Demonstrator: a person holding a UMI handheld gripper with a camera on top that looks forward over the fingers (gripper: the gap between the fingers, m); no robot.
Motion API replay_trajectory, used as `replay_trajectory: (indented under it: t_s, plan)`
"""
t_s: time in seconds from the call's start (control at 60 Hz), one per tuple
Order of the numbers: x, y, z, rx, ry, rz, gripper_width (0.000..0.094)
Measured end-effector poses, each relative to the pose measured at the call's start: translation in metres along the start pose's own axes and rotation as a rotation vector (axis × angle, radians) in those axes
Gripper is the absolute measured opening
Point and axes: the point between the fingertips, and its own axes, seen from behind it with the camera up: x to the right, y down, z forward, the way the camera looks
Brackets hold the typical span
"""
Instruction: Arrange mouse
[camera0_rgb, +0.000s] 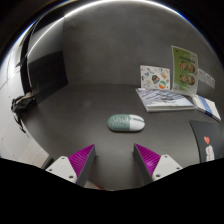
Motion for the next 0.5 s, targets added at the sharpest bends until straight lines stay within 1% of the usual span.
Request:
replay_trajectory:
  t_s: [0.167, 0.3, 0.417, 0.5]
  plan:
    - [0.006, -0.035, 0.045, -0.001, 0.037, 0.051, 0.0792]
    - [0.017, -0.053, 0.078, -0.036, 0.116, 0.058, 0.0793]
    - [0.020, -0.067, 0.102, -0.075, 0.176, 0.060, 0.0819]
    - [0.016, -0.080, 0.123, -0.080, 0.193, 0.072, 0.0824]
